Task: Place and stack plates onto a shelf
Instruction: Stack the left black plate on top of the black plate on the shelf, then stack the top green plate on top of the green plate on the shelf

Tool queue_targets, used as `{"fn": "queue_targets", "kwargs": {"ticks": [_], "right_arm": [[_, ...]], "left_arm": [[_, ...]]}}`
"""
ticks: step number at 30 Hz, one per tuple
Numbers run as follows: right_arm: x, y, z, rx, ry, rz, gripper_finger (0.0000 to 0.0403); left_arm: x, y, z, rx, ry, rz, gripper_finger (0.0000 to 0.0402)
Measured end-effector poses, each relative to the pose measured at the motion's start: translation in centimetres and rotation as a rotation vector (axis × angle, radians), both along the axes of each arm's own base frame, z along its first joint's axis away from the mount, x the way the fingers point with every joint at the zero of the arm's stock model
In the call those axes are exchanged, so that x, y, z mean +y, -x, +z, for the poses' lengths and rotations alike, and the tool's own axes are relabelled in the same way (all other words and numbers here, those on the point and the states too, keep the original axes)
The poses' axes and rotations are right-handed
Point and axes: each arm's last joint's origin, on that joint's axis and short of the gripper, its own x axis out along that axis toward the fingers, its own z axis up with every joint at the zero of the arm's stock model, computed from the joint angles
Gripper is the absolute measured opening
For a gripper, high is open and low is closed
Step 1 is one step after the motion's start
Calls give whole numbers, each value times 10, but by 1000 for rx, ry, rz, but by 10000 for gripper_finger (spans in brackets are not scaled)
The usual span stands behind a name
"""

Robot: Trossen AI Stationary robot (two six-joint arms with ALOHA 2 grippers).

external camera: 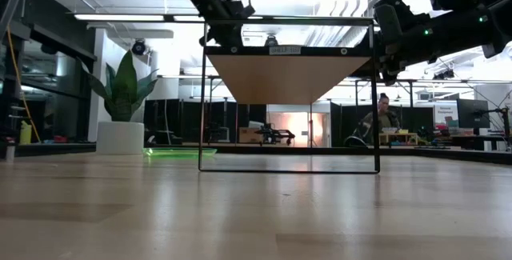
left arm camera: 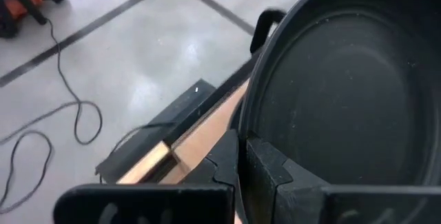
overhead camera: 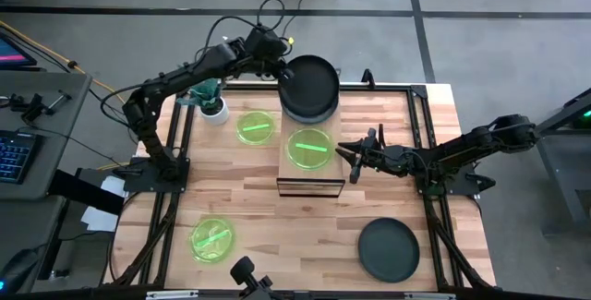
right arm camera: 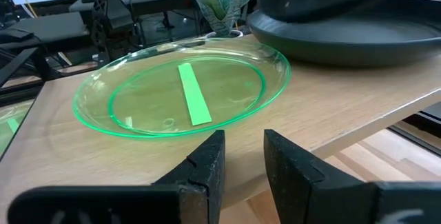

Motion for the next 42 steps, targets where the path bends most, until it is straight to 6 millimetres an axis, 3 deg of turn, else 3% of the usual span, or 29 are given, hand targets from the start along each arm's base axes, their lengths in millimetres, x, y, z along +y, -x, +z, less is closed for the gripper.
{"fn": "queue_targets", "kwargs": {"ticks": [9,20,33,37,42], "right_arm": [[0,0,0,-1,2,-11,89],[0,0,0,0,3,-15,89],[-1,0,0,0,4,-17,89],[-1,0,0,0,4,-17,89],[-1,0,0,9,30,-30,89]], "left_arm": [[1,-2,-20,10,10,12,6],[-1,-4,-24,10,11,-57,12],[-5,-6,-24,23,-5,-88,108],[-6,-5,-20,16,-15,-91,128],[-9,2,6,-42,-63,-106,135]]}}
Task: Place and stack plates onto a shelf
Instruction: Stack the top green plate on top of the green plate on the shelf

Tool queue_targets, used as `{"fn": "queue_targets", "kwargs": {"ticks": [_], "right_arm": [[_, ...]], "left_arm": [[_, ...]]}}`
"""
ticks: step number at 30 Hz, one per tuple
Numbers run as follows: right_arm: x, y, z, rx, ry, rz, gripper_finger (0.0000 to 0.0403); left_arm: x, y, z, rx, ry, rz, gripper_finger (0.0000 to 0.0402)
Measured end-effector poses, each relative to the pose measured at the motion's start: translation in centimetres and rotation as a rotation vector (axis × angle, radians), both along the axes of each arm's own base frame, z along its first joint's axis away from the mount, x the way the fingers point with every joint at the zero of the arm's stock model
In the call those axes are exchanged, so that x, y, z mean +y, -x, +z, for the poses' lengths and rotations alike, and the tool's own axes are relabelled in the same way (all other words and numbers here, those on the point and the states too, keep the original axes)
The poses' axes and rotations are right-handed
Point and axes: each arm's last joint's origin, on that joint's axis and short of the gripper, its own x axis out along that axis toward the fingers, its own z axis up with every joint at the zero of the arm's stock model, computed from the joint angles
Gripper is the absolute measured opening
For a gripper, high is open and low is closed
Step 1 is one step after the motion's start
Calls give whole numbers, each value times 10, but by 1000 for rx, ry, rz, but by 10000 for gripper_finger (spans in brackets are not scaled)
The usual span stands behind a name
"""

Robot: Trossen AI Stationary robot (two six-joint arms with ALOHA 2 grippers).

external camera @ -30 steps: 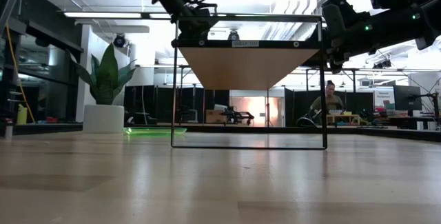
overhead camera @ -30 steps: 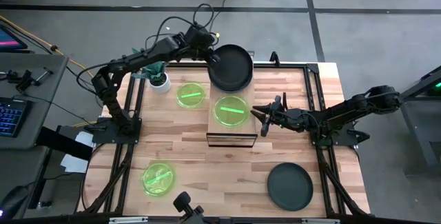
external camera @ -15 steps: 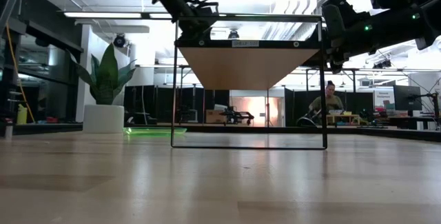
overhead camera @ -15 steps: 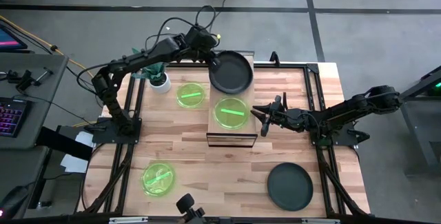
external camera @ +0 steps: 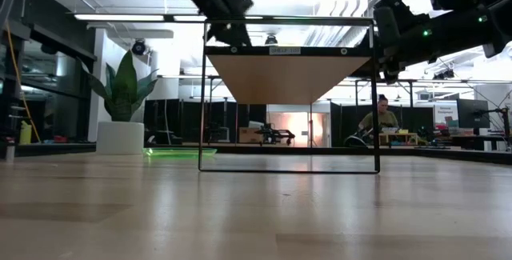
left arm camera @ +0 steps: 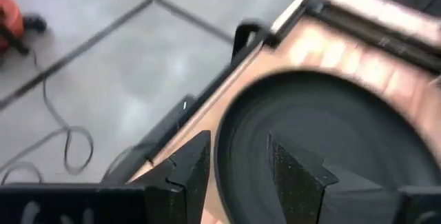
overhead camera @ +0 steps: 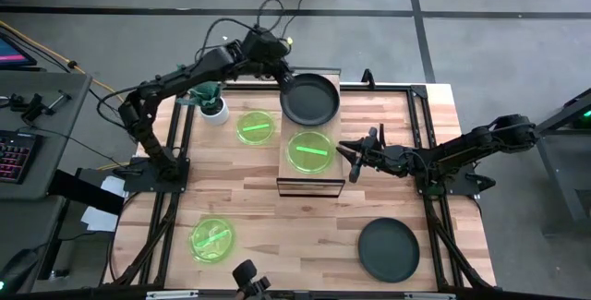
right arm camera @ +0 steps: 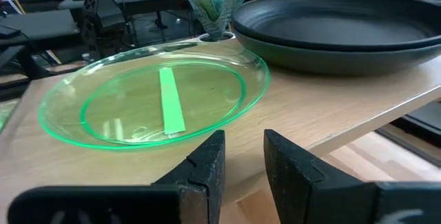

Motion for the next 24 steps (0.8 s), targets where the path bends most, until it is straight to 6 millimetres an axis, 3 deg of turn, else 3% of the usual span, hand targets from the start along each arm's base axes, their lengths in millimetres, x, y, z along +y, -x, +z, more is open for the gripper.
{"fn": "queue_targets", "kwargs": {"ticks": [7,11,14,21,24], "right_arm": [[-1,3,6,-7,62,-59,89],[6,10,20,-55,104,-39,89],[14,17,32,-99,135,-18,89],[24,29,44,-146,136,-33,89],[25,30,43,-140,138,-28,89]], "left_arm": [[-26,28,38,-101,-32,-165,136],[-51,49,33,-124,-38,-280,136],[-73,67,12,-155,-76,-330,136],[-123,103,-72,-285,-149,-436,136],[-140,113,-105,-263,-143,-485,136]]}}
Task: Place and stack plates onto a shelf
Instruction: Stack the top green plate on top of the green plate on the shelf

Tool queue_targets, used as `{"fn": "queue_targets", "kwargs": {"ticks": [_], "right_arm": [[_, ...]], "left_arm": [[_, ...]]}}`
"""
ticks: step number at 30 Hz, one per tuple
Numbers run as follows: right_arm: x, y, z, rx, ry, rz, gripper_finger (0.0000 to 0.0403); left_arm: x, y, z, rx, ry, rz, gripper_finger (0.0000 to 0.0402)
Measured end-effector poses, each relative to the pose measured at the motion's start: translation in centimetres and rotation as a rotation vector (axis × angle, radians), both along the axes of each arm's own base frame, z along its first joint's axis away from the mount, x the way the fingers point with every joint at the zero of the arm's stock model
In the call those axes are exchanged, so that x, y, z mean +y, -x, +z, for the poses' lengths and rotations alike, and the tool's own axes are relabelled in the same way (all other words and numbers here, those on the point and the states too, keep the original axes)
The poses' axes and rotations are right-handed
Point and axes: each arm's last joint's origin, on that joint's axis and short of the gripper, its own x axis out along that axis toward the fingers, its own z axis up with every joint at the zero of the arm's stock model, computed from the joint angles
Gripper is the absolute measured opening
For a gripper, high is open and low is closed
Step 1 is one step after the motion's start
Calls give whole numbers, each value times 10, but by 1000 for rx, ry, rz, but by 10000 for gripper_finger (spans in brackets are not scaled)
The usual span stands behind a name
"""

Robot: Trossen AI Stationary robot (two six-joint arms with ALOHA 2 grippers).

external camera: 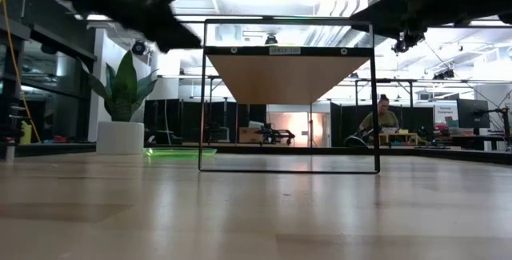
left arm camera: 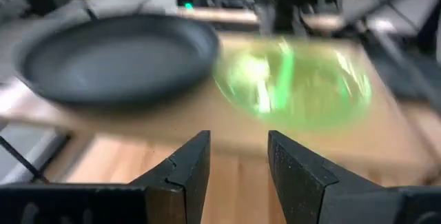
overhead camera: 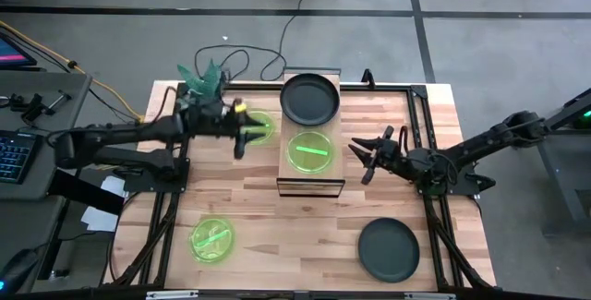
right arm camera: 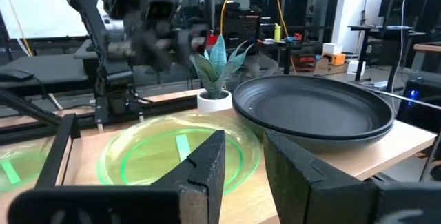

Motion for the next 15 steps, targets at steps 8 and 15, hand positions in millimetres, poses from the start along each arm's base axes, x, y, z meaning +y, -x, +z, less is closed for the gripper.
{"fn": "queue_targets", "kwargs": {"ticks": [8,15], "right_arm": [[-1,0,-1,11,2,-34,89],[-1,0,-1,10,-1,-36,89]], "left_arm": [[-25,5,-57,292,-67,3,136],[-39,-14,-94,471,-97,-39,136]]}}
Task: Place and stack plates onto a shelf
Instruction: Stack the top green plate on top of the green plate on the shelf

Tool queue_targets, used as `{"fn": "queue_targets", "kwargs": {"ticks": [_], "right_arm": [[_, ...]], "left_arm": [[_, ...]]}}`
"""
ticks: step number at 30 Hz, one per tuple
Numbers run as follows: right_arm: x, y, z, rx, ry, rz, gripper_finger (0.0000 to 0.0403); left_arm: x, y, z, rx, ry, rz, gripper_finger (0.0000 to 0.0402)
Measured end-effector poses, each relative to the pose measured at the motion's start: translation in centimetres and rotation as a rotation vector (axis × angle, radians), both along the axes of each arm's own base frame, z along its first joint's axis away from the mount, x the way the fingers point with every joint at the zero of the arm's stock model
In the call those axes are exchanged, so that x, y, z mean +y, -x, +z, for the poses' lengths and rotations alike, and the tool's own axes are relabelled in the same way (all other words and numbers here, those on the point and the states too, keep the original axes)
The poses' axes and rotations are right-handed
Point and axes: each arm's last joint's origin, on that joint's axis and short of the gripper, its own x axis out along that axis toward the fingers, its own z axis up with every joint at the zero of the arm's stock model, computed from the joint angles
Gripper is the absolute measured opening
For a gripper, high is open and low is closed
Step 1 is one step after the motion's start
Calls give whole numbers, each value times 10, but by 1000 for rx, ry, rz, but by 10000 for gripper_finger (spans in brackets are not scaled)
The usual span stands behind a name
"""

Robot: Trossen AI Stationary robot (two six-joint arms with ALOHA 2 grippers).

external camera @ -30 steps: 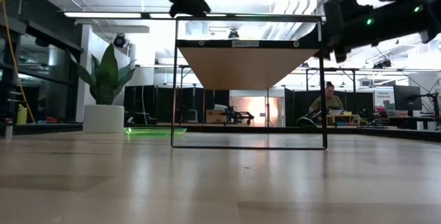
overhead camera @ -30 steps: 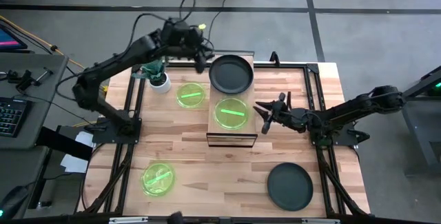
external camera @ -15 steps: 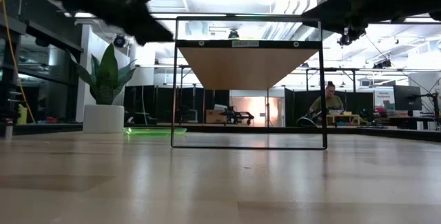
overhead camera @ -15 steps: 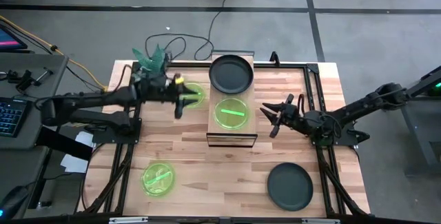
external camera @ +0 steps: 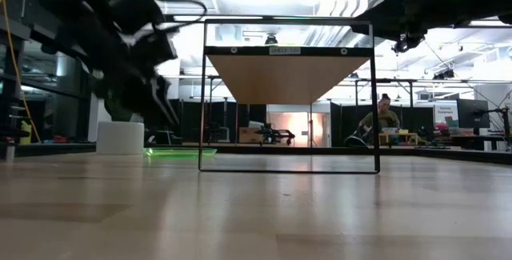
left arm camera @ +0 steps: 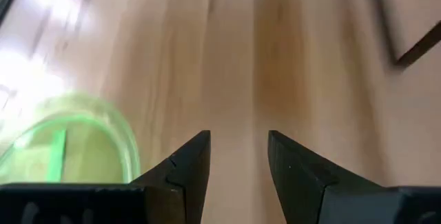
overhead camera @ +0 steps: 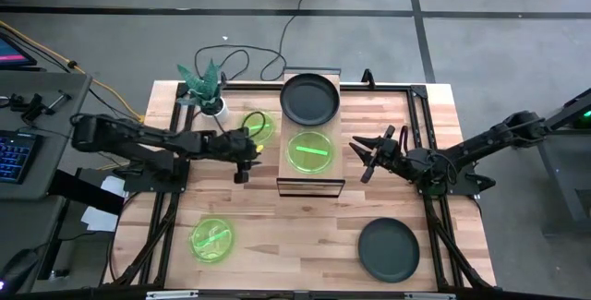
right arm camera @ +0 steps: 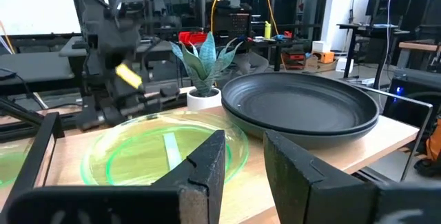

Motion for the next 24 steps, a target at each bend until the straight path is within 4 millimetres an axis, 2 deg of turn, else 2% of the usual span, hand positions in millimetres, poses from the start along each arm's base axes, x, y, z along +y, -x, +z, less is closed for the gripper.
{"fn": "queue_targets", "kwargs": {"ticks": [4,8,24], "right_arm": [[0,0,-1,6,-1,0,89],[0,0,-2,21,2,0,89],[0,0,-2,11,-19,6,89]], "left_arm": [[3,-4,-16,91,-130,87,136],[8,-7,-19,92,-214,167,136],[10,-9,-16,63,-248,177,136]]}}
